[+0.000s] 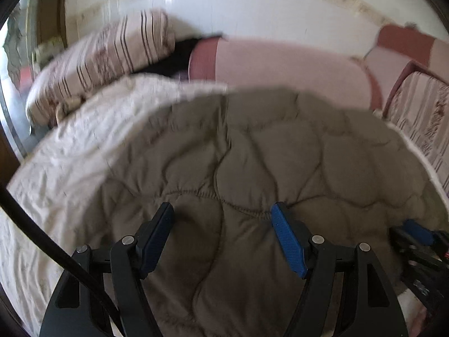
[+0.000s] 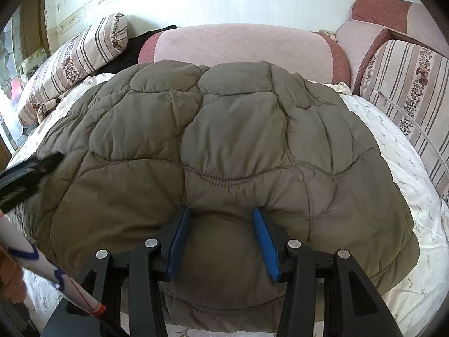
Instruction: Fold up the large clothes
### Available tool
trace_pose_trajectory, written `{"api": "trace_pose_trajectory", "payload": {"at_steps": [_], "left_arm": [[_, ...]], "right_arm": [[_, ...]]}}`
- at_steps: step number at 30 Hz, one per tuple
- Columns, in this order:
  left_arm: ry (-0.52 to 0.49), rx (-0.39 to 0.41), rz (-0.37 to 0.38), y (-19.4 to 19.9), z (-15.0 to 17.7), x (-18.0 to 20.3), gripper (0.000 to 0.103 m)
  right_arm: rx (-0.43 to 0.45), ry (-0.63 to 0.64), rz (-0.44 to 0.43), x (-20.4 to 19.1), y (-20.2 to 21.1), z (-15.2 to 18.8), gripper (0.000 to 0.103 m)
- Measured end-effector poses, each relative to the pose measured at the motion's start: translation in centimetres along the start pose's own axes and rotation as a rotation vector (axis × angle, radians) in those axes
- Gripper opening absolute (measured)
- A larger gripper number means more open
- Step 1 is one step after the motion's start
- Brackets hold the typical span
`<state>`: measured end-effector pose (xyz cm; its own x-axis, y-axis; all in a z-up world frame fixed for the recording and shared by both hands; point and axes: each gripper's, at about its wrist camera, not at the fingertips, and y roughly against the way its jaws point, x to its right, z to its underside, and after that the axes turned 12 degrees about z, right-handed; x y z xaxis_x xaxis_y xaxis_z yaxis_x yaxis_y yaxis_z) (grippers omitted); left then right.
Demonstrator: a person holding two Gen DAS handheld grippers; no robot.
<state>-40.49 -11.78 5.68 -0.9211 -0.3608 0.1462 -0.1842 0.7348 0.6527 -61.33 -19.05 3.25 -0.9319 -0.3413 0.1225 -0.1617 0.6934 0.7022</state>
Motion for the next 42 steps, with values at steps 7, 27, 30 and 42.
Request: {"api": "trace_pose_trajectory", "payload": {"at_steps": [7, 27, 30, 42], "left_arm": [[-0.010, -0.064, -0.021, -2.4, 0.0, -0.1, 0.082], [-0.008, -0.044, -0.009, -2.8, -0.6, -1.1, 0.083], [0.004, -0.032, 0.020, -2.0, -0.8, -1.5, 0.082], [-0.039, 0.006, 0.099, -1.8, -5.9, 1.1, 0.078]], "right_arm": [[-0.013, 0.011, -0.002, -0.2, -0.4, -0.3, 0.052], [-0.109, -0.412, 0.076, 12.9, -0.7, -0.8, 0.021], [-0.009, -0.381, 0.032, 11.6, 1.2, -1.7, 0.023], [0.080, -0.236, -0.050, 4.5, -1.9, -7.5, 0.025]]}}
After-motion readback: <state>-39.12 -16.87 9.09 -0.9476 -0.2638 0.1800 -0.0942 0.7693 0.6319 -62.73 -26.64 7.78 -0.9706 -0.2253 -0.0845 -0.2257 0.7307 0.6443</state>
